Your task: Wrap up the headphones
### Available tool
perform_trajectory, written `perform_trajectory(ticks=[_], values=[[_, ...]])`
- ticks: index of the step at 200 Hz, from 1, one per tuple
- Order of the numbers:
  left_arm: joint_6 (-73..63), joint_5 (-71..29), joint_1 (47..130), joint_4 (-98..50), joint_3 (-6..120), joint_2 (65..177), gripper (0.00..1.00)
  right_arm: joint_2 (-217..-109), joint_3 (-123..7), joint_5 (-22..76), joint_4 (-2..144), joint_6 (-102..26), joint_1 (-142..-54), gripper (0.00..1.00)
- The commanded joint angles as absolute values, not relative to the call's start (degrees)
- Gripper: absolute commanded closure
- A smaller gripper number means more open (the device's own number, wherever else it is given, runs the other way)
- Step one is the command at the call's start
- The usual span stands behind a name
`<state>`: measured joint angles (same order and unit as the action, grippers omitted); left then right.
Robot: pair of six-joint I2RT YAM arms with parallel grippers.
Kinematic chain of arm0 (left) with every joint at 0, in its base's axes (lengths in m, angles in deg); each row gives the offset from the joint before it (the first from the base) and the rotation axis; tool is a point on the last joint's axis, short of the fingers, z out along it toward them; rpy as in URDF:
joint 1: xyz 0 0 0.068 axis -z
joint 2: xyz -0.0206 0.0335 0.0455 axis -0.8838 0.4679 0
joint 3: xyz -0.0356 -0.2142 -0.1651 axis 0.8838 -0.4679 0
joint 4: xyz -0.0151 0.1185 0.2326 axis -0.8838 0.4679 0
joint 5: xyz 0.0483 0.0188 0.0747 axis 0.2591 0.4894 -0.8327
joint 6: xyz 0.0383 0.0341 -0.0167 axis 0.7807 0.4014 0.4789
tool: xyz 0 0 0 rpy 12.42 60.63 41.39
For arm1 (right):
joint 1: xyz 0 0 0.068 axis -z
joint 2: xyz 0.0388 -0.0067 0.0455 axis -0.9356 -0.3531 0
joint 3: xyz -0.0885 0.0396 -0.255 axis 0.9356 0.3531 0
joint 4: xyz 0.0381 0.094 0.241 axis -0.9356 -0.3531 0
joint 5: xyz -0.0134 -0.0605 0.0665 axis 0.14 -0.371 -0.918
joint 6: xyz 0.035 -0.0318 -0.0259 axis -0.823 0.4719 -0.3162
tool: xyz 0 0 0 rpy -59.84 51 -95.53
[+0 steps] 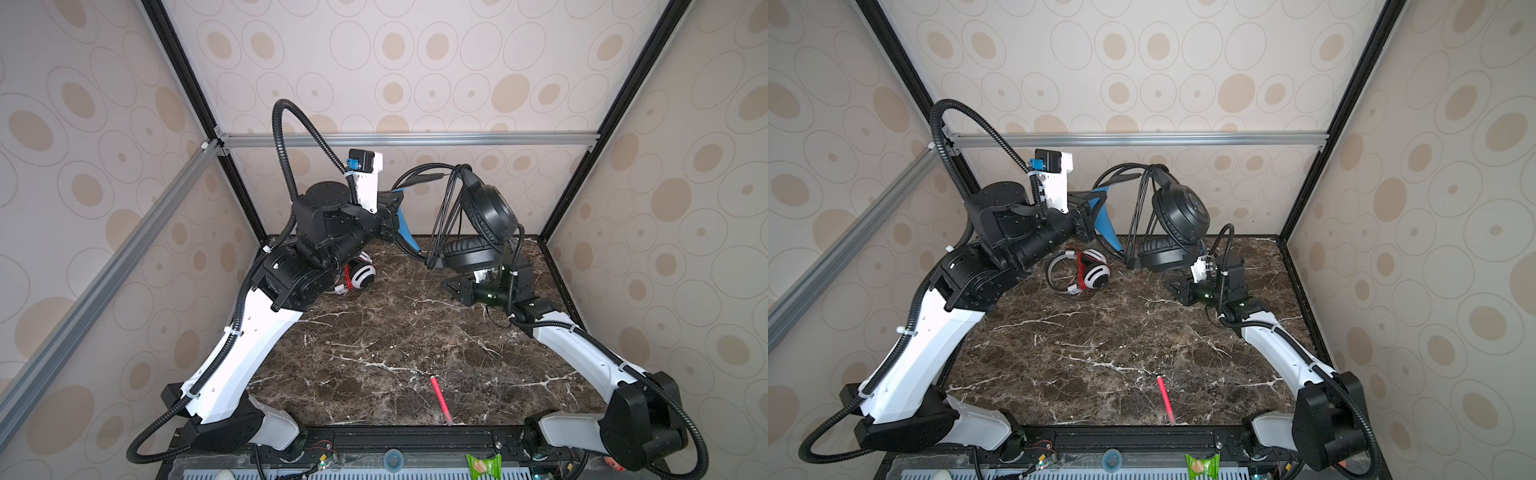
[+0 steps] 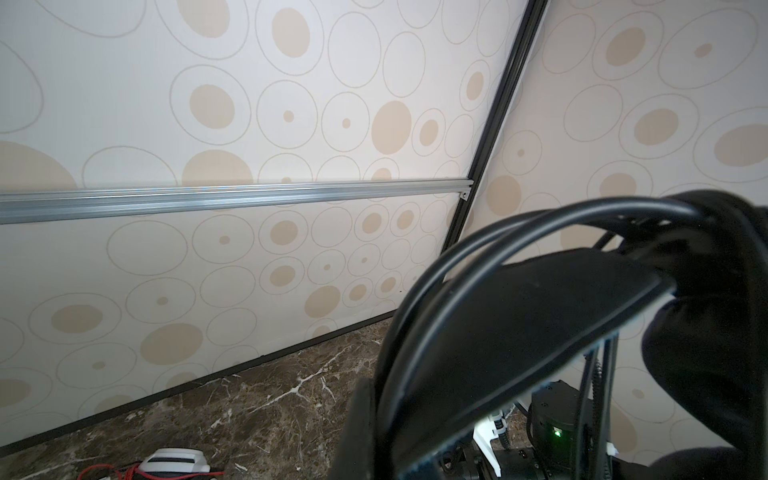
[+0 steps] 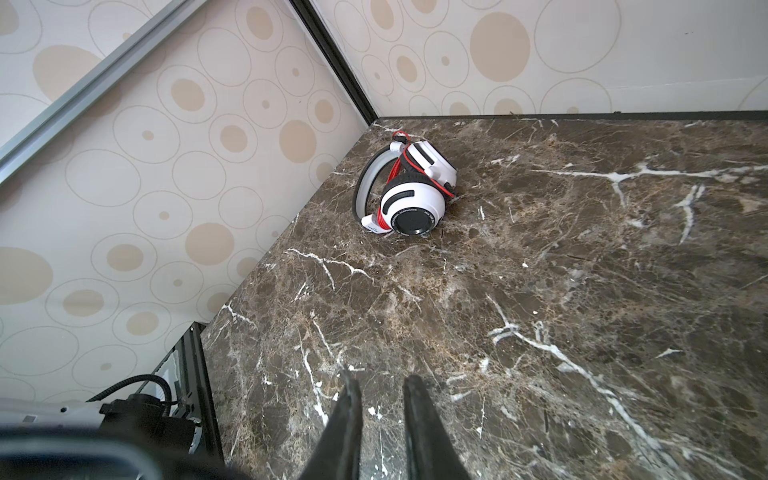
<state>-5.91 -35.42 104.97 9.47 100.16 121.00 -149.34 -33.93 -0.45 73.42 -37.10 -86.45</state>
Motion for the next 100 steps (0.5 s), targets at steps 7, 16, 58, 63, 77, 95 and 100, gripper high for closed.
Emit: perform_trajectory(ticks=[7, 16, 58, 63, 77, 95, 100], values=[[-11.3, -38.9, 105.3, 3.8, 102.5, 119.1, 1.0, -147.5, -32.9, -0.9, 75.8, -38.8, -86.3, 0.77], [-11.8, -39.1, 105.3, 4.0, 102.4, 119.1, 1.0, -147.3, -32.8, -0.9, 76.2, -39.1, -86.3, 0.76], [-12.6, -38.5, 105.3, 3.5, 101.5, 119.1, 1.0, -147.1, -32.3, -0.9, 77.6, -40.3, -86.3, 0.75], [-12.6, -38.5, 105.3, 3.5, 101.4, 119.0, 1.0, -147.0, -32.2, -0.8, 77.7, -40.4, -86.3, 0.75], [-12.7, -38.5, 105.3, 3.5, 101.2, 118.8, 1.0, -147.0, -32.3, -0.8, 78.0, -40.9, -86.3, 0.75], [-12.8, -38.6, 105.3, 3.5, 100.9, 118.6, 1.0, -146.9, -32.2, -0.6, 78.1, -41.1, -86.3, 0.73], [-12.8, -38.5, 105.3, 3.4, 100.8, 118.6, 1.0, -146.9, -32.2, -0.6, 78.1, -41.1, -86.3, 0.72]])
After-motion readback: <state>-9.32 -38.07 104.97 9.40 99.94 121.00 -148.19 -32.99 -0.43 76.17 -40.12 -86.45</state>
